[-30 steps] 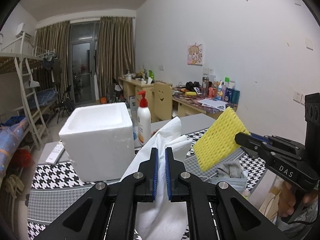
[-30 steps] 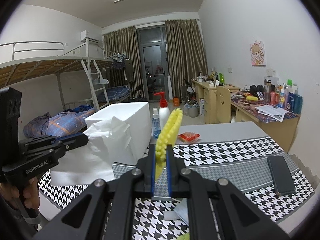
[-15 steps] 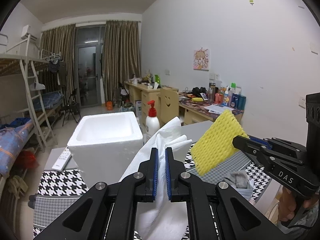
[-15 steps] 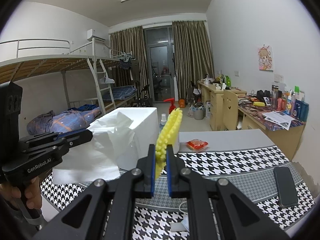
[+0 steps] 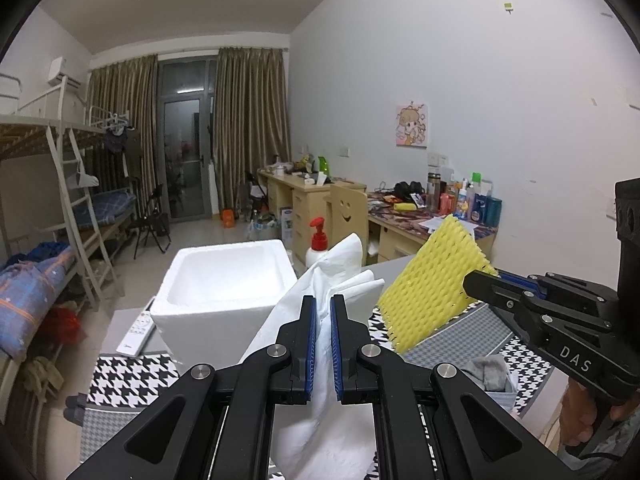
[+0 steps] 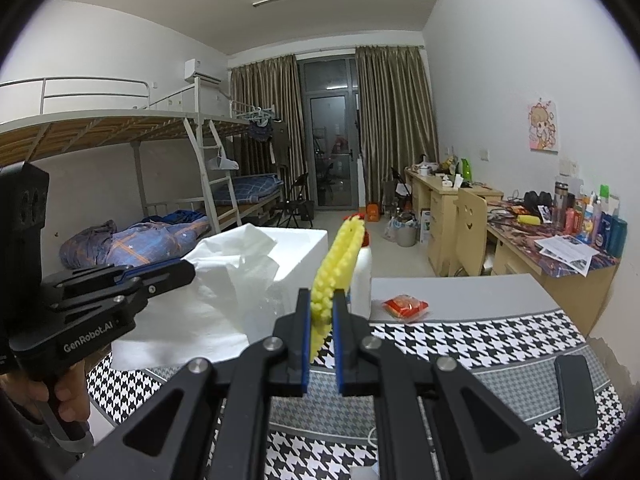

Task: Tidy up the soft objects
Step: 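Lift and carry the tissues with the left tool while the right tool carries the sponge toward the foam box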

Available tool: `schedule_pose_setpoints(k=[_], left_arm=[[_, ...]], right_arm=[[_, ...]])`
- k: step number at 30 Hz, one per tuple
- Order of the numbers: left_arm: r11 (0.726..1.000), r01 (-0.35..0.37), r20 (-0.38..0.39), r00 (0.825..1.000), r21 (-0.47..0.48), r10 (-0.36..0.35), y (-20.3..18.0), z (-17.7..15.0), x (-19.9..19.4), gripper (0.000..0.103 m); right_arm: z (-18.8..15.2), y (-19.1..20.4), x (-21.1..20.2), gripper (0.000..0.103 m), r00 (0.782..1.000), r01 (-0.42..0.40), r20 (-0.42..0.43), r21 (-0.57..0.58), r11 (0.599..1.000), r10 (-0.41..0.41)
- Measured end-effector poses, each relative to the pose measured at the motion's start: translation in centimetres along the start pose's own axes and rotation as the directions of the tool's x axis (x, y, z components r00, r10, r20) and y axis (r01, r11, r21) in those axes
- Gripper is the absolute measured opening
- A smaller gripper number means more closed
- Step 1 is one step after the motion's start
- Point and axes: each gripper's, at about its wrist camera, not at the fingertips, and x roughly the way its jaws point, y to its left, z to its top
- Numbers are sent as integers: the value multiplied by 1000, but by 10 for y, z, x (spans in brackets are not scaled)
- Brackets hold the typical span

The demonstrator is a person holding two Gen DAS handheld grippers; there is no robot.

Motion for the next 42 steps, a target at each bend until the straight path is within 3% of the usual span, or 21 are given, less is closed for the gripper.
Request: schedule_pose_setpoints(k=[24,42], left_arm=[[998,-59,43,997,-9,59,27,28,13,8],[988,-152,58,986,-30,154,49,50,38,8]], right_arm=[[33,11,20,12,999,-19,27,-44,999,20],[58,22,49,12,998,-38,39,-84,996,42]])
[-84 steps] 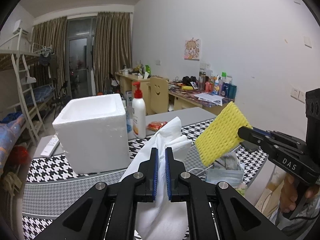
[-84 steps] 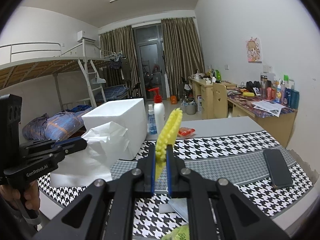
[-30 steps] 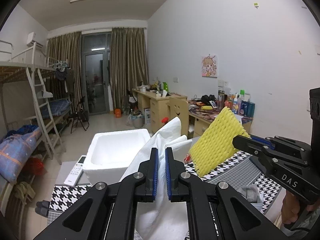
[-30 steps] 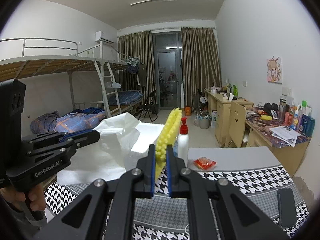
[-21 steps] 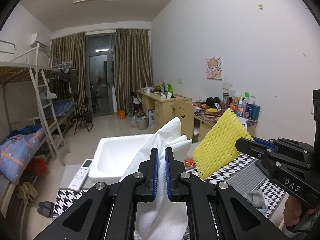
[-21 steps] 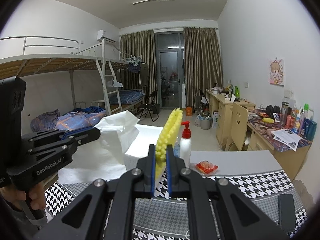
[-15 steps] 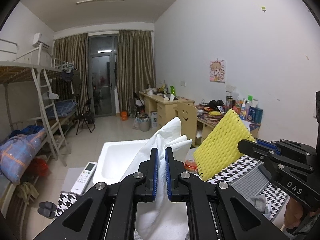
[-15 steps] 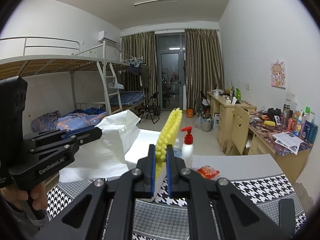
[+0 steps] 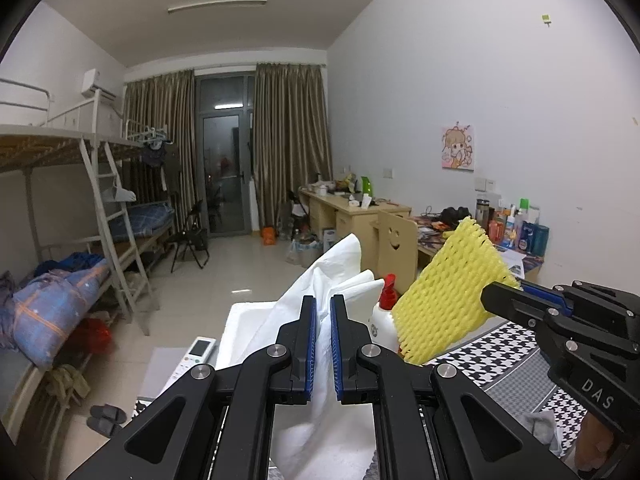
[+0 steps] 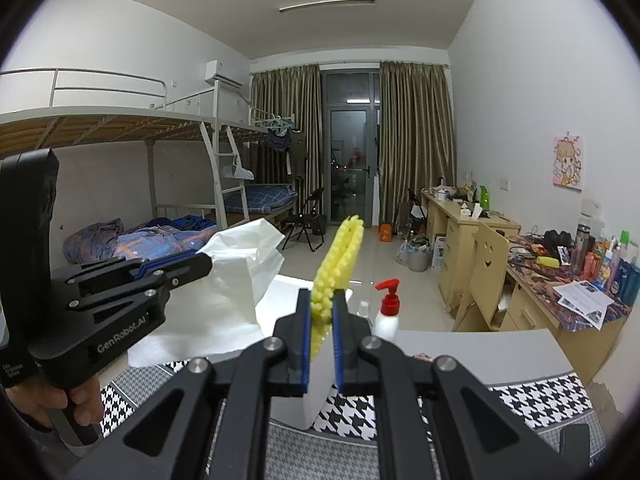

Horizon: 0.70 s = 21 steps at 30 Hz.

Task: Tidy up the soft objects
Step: 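Lift and carry the tissues with the left tool while the right tool carries the sponge toward the foam box, then lower the tissues into the white foam box and open the left tool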

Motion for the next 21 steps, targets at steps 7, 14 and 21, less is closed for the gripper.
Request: schedule_pose_setpoints(k=[7,14,21], left_arm=[[1000,-25,-8,1000,-2,25,6,6,13,8],[999,-52,-14,999,-14,52,5,12,24,8],[996,-86,-38,996,-21,85,8,11,45,8]], right_arm=[[7,2,12,12,1000,1,-4,-14,1000,-1],[13,0,23,12,1000,-3,-13,-14,1000,3],[16,-2,37,12,1000,-8,-27,-9,1000,8]])
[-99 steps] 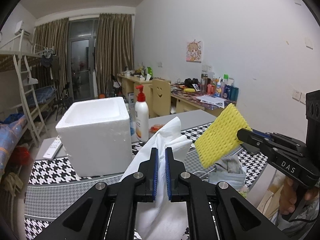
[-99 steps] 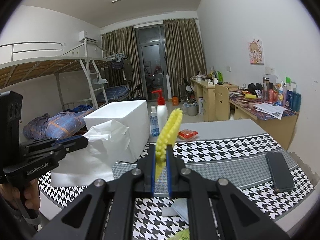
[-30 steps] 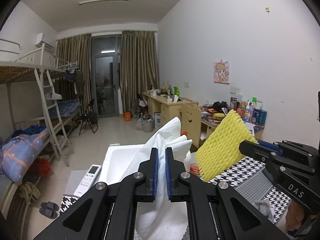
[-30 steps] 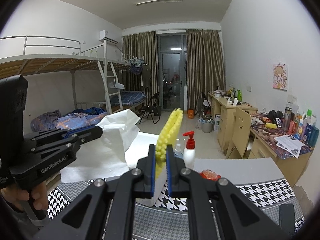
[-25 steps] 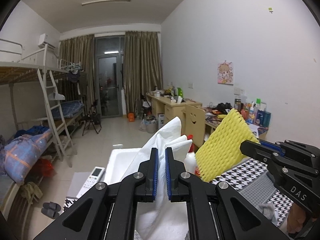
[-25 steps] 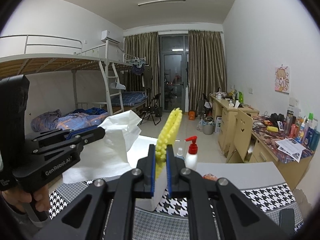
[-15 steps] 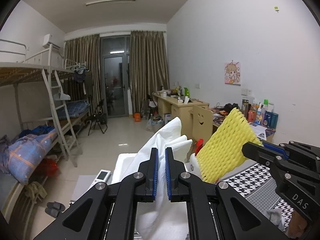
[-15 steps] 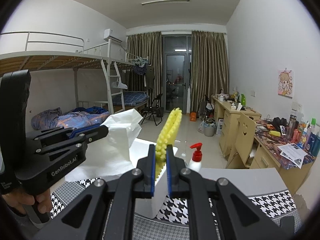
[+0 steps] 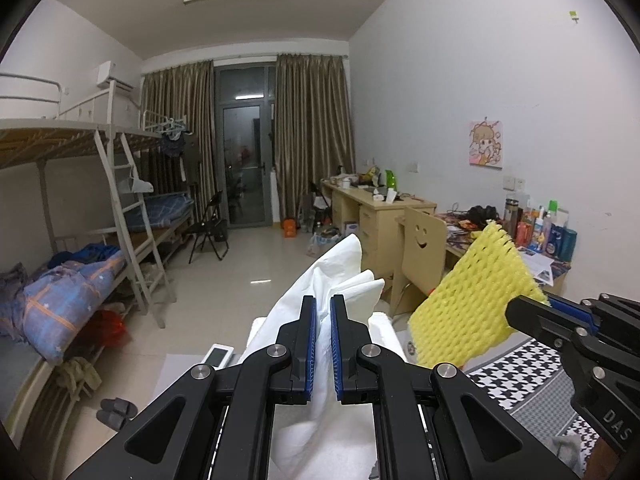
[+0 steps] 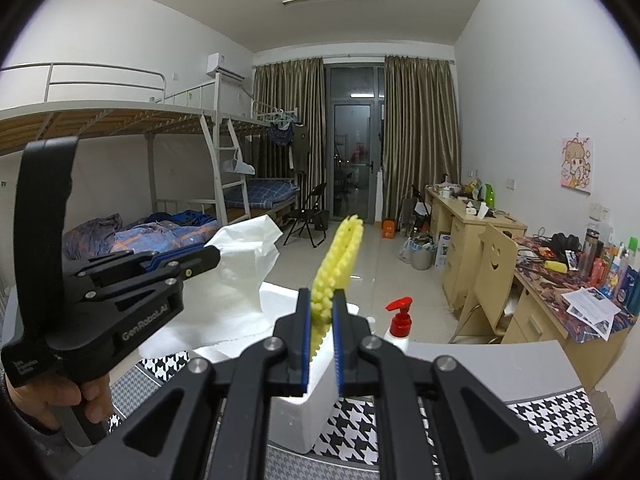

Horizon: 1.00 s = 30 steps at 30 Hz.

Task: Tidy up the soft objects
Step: 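Lower the tissues into the white foam box and open the left tool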

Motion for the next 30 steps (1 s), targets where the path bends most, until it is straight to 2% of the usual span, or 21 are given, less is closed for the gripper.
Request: schedule_pose_setpoints(k=[16,23,24,25,26,27,28,30], left_arm=[[999,-25,-80,996,-28,23,7,-4,47,8],[999,-4,-131,991,-42,-1,13,-11,70,8],[999,-6,-148,989,-49,-1,15,-14,75,15],[999,-16,-163,987,-50,8,17,-15,79,30],[998,-32,-172,985,-52,22,18,-16,80,41],[998,-37,-172,985,-53,28,20,-16,81,61],[998,-39,-163,986,-50,30,22,-17,79,73],[998,-47,-141,989,-48,40,26,-16,72,77]], right_arm=[[0,4,25,12,999,-9,-38,-2,1000,9],[2,3,35,12,999,-6,-48,-6,1000,6],[2,3,36,12,999,-6,-51,-4,1000,6],[3,3,37,12,999,-7,-52,-3,1000,7],[2,2,37,12,999,-7,-52,-2,1000,7],[2,3,38,12,999,-4,-53,-6,1000,4],[3,2,39,12,999,-3,-53,-8,1000,3],[3,2,41,12,999,-6,-53,-7,1000,6]])
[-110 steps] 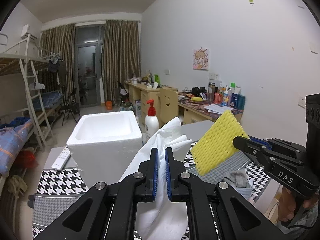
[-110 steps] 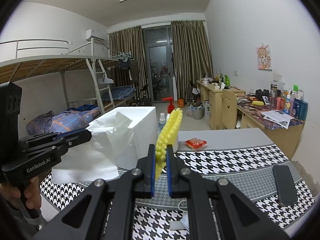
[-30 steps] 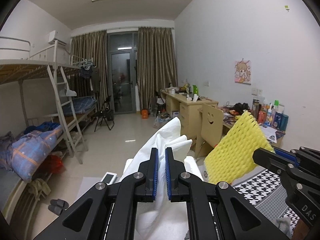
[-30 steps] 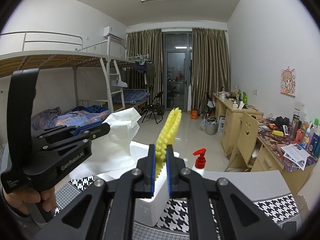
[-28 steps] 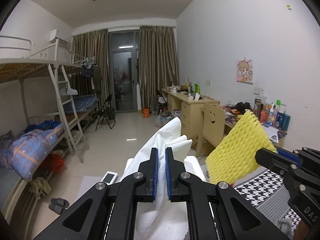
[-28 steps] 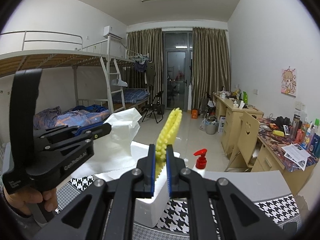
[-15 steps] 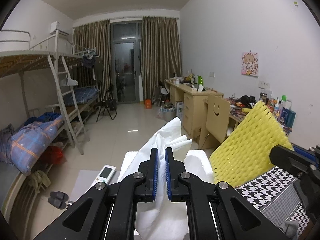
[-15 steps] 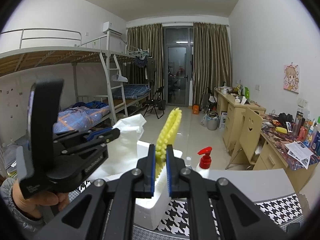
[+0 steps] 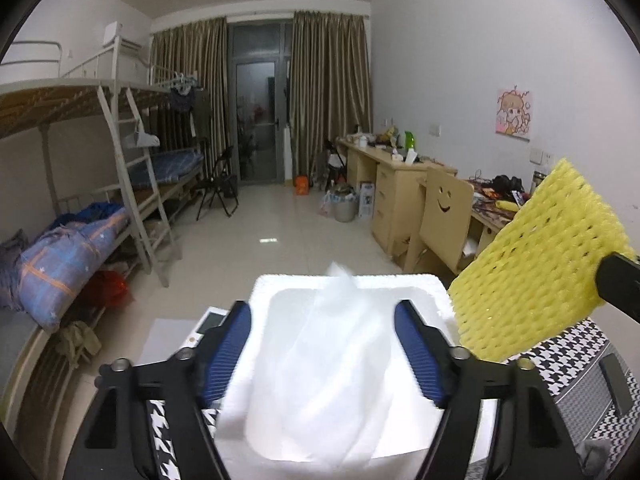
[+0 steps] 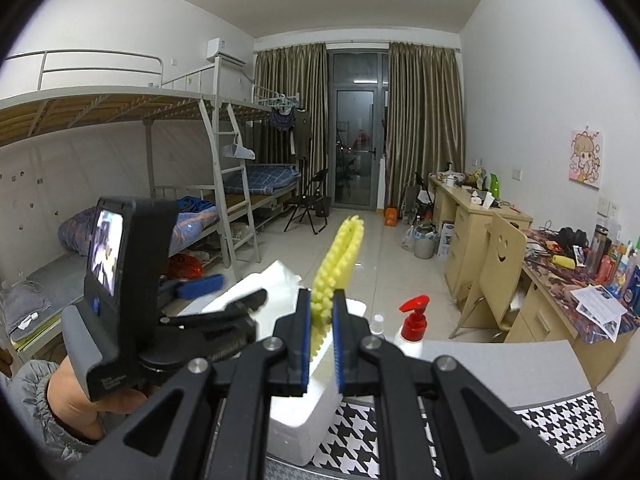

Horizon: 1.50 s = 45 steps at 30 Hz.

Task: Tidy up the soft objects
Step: 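Lower the tissues into the white foam box and open the left tool, then lower the yellow sponge into the foam box and open the right tool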

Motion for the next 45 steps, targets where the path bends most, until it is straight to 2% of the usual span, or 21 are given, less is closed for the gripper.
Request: schedule_pose_setpoints(k=[3,10,20,26,37,39,40,41,45], left_arm=[[1000,-6,10,1000,-26,7,7,1,-8,89],[999,-19,38,999,-45,21,17,-1,-27,97],[997,-57,56,997,-53,60,30,-5,-43,98],[991,-106,57,992,-84,111,48,-8,-47,102],[988,-112,49,992,-109,118,64,-18,-52,102],[988,-112,47,992,-111,118,66,-20,-52,102],[987,-113,47,992,-113,119,67,-20,-52,102],[987,-114,48,992,-114,120,67,-20,-52,102],[986,-114,48,992,-118,121,67,-20,-52,102]], right_arm=[[1,1,4,12,1000,-2,-2,-1,1000,2],[1,6,12,12,1000,-6,-16,-6,1000,6],[0,17,28,12,998,-34,-45,-23,999,33],[2,21,40,12,996,-46,-72,-17,999,44],[-4,24,63,12,992,-28,-121,-16,999,26],[-6,24,70,23,987,-34,-155,-20,999,31],[-7,24,74,45,983,-37,-180,-19,999,33],[-8,23,75,60,983,-32,-182,-10,999,30],[-10,23,71,63,985,-14,-170,-16,1000,11]])
